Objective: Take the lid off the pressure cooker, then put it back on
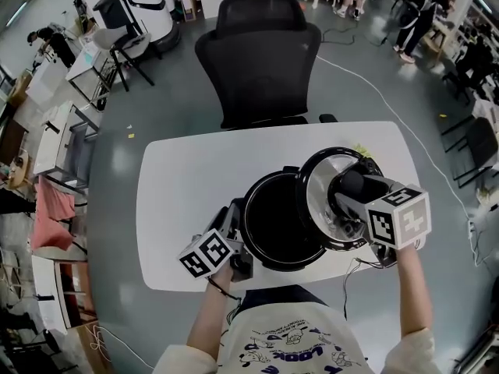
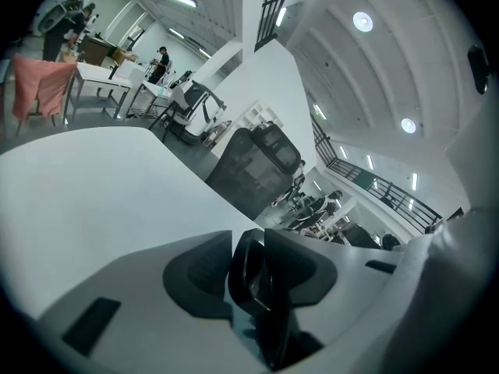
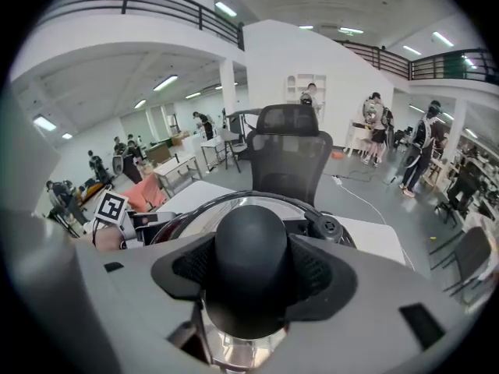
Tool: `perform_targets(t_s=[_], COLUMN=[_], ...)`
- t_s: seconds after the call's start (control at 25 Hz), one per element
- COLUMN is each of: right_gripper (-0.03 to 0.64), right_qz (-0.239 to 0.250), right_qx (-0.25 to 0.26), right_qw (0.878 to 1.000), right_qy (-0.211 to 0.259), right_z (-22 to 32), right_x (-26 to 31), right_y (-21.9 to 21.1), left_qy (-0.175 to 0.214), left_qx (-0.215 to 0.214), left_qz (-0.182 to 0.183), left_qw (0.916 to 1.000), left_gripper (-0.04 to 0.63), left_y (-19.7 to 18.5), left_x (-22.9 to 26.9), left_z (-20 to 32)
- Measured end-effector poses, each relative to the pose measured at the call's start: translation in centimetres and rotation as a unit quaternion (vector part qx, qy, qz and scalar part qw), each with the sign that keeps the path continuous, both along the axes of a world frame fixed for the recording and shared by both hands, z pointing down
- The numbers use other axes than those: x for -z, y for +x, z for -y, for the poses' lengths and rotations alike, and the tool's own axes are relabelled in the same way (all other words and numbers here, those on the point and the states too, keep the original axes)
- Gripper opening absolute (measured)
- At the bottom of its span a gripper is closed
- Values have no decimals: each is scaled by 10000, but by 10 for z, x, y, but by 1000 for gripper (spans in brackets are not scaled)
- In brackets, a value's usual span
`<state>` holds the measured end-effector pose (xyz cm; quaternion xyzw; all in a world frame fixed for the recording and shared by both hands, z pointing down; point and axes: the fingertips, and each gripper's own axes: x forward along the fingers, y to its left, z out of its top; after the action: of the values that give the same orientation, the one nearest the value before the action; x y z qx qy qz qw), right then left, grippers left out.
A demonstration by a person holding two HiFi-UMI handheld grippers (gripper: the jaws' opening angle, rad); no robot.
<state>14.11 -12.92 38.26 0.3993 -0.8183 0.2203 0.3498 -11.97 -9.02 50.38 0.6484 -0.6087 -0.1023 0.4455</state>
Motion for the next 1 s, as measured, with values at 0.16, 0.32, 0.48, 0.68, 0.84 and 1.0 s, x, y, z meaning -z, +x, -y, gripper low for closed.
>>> perform_targets(t_s=[0.16,0.32,0.48,0.68,0.84,1.0], right_gripper=[295,295,295,295,295,295], right_qz=[37,-18,-70,-83,-102,-97], right_qx=[-530,-947,-1295,-1598,-1749,-1908], right_qw=[9986,9955,9915,9868,9838,9805], right_qy=[12,-57,-137,-266,-370,-463], right_z=[5,5,7,4,0,-5], right_x=[-3,-11,-24,-39,-53,-69], right_y=[42,82,120,154,173,186], left_qy=[36,40,-16,-118,-145,-179], left_qx=[23,59,54,191,238,289], left_qz=[-31,69,31,320,364,410], left_qw=[10000,10000,10000,9992,9990,9986], left_gripper=[133,133,135,138,140,143], left_y=[5,7,14,9,10,11], left_x=[-1,2,0,2,1,0], left_z=[1,2,7,7,9,9])
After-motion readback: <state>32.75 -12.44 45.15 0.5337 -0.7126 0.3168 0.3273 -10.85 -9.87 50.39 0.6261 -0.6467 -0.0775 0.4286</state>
